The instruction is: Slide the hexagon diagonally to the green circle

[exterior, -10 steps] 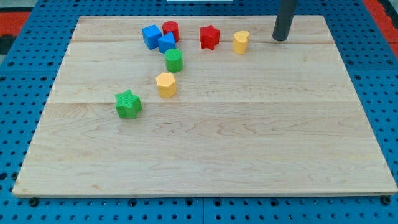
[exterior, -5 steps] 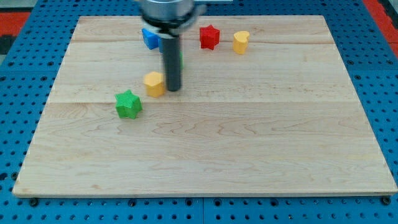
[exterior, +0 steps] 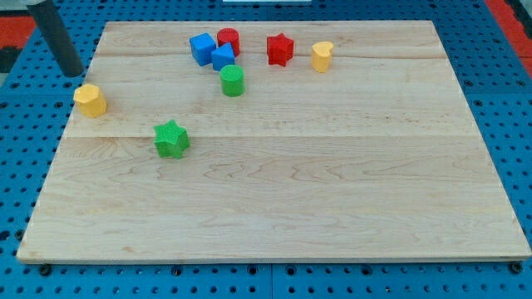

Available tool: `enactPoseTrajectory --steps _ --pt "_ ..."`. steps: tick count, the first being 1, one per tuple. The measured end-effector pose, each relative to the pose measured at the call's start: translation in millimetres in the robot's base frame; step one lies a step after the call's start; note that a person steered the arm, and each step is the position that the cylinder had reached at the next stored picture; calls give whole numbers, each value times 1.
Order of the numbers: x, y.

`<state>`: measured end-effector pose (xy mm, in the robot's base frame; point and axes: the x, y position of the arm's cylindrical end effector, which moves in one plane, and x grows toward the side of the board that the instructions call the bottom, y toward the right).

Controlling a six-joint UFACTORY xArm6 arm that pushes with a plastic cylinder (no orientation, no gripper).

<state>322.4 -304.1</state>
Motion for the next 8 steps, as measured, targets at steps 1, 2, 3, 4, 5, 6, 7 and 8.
enactPoseTrajectory --steps 1,2,3,4,5,6,7,8 --pt "54 0" --pt "53 13" --pt "42 105" --pt "46 81" --pt "72 29" --pt "117 39" --pt "120 63" --pt "84 91"
